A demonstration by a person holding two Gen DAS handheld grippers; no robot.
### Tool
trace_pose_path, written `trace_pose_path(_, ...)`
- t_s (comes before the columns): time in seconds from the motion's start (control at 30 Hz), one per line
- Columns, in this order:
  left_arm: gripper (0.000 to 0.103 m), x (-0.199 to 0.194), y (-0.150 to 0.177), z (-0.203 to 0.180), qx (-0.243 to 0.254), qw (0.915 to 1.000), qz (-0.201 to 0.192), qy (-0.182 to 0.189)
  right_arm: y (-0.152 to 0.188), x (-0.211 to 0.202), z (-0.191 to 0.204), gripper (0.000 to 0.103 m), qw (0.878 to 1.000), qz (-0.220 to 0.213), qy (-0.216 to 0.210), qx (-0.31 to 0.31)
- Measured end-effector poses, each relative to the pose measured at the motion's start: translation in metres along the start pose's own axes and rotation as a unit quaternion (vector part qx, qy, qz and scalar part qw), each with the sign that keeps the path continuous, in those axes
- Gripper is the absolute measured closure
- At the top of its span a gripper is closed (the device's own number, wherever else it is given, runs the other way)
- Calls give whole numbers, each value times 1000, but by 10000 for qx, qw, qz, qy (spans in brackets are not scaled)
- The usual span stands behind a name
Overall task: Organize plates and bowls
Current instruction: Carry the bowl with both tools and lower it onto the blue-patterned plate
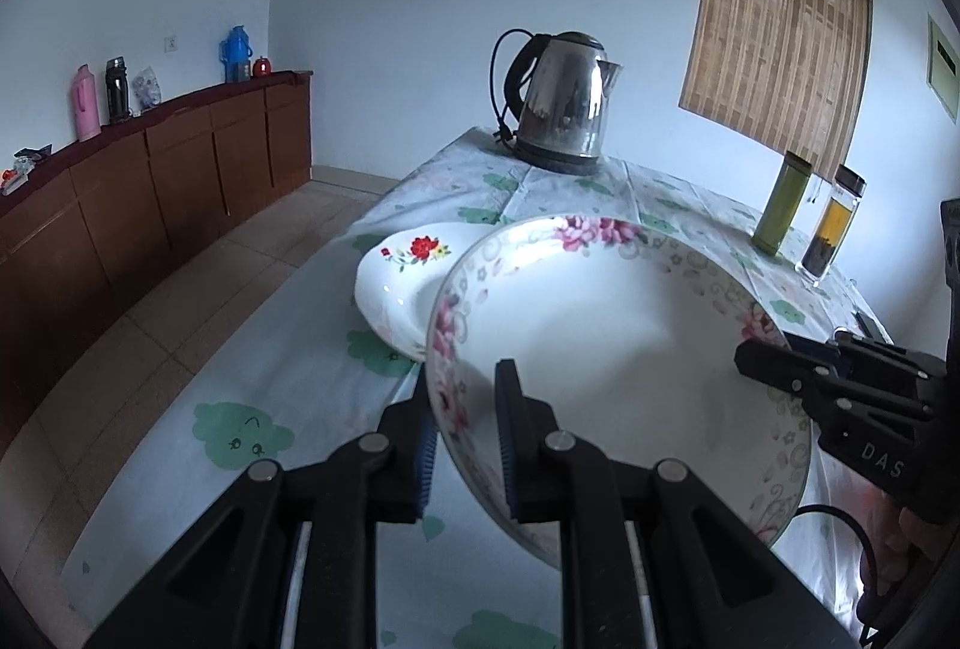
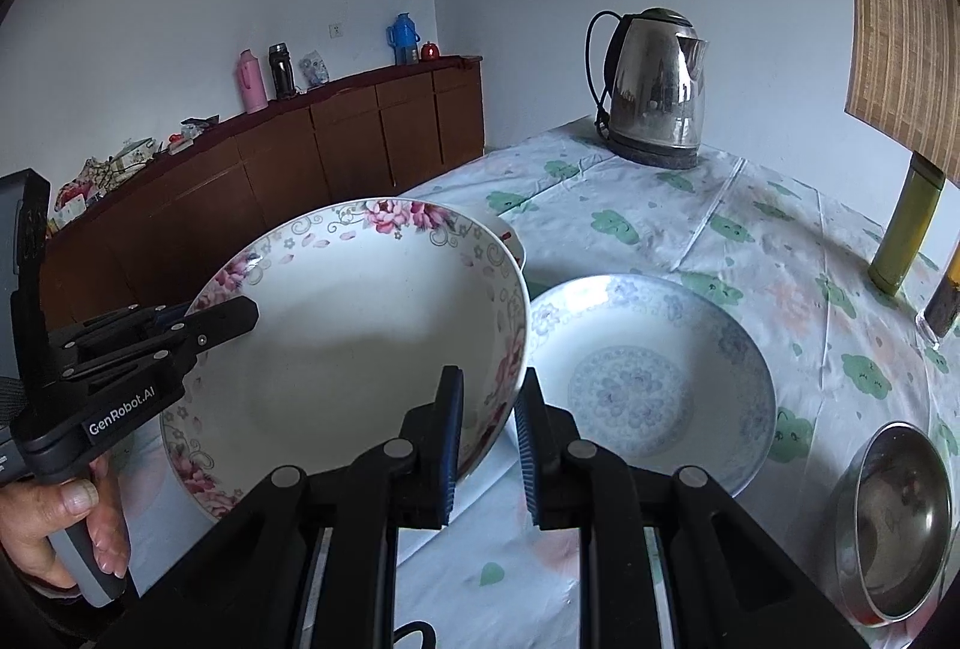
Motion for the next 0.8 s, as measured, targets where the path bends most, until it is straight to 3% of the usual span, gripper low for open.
trace_pose_path(0.4,88,11,-27,-14,257,9995,-197,-51,-8,3,-15,84,9996,-171,134,177)
trace_pose_path(0.8,88,38,-45,-45,560,9981,-182,156,-10,4,-51,84,9967,-271,487,592)
Point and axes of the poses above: each gripper's, at about its wrist camera, not at the fingertips, and x roughly the way its jaws point, z to its left, y to its underside, the point moved 4 cm from there along x, roughly the way its jaws point, and after that the axes turned 15 degrees about y, right-handed, at the moved point
